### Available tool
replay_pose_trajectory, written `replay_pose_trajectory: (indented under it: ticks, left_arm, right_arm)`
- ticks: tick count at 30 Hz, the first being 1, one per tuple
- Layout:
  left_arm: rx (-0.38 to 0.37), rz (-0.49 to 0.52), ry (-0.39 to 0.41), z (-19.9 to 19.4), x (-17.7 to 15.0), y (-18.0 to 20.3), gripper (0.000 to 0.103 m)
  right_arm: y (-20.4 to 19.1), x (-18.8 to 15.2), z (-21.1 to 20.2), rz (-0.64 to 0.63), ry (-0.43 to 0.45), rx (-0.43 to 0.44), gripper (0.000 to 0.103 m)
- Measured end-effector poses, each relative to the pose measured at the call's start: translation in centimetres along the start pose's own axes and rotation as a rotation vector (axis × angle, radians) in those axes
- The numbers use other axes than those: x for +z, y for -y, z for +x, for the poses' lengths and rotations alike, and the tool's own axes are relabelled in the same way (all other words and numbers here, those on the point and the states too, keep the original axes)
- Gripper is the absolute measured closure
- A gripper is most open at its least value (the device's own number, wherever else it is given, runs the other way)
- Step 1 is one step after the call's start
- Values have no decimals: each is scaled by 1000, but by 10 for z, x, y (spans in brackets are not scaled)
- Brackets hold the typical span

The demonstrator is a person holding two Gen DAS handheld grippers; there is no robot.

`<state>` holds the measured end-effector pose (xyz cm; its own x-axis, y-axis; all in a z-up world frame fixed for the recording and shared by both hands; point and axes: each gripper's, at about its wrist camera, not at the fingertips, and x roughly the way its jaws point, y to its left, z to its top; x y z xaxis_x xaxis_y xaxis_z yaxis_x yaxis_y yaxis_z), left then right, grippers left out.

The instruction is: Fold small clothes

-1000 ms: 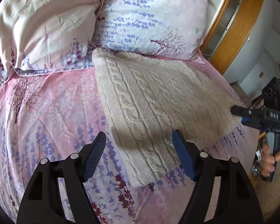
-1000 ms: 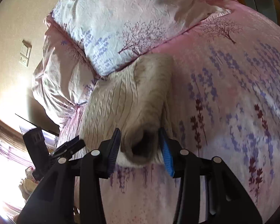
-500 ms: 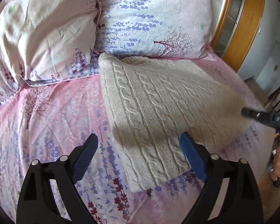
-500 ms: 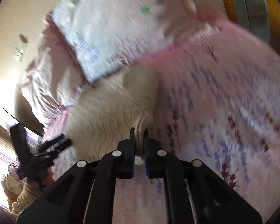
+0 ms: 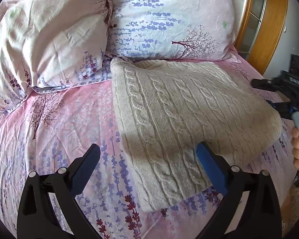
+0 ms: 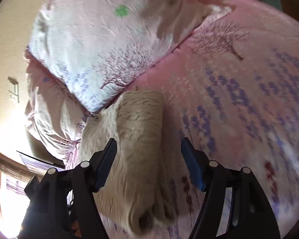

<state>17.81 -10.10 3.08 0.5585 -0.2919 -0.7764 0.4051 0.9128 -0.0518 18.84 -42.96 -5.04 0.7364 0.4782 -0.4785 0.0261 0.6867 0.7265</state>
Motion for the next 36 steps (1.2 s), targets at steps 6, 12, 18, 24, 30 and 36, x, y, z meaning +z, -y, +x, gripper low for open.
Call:
replay_pose_trajectory:
  ticks: [6, 12, 18, 24, 30, 36]
  left_arm:
    - [-42, -33, 0, 7, 4, -5, 3]
    - [-90, -71, 36, 5, 6, -11, 3]
    - [-112, -145, 69, 2, 6, -32, 3]
    - [-182, -305, 49, 11, 17, -62, 3]
    - [-203, -309, -14, 29, 19, -55, 3]
    - [-218, -289, -41, 44, 34, -43, 3]
  right_arm:
    - [-11, -2, 20, -43, -7, 10, 77]
    - [-11, 10, 1, -31, 73, -18, 95]
    - [-2, 8, 3, 7, 35, -21, 62]
    - [4, -1, -14, 33, 0, 35, 37]
    - [-2, -17, -18, -9, -41, 59, 37]
    - [-8, -18, 2, -30, -114, 29, 33]
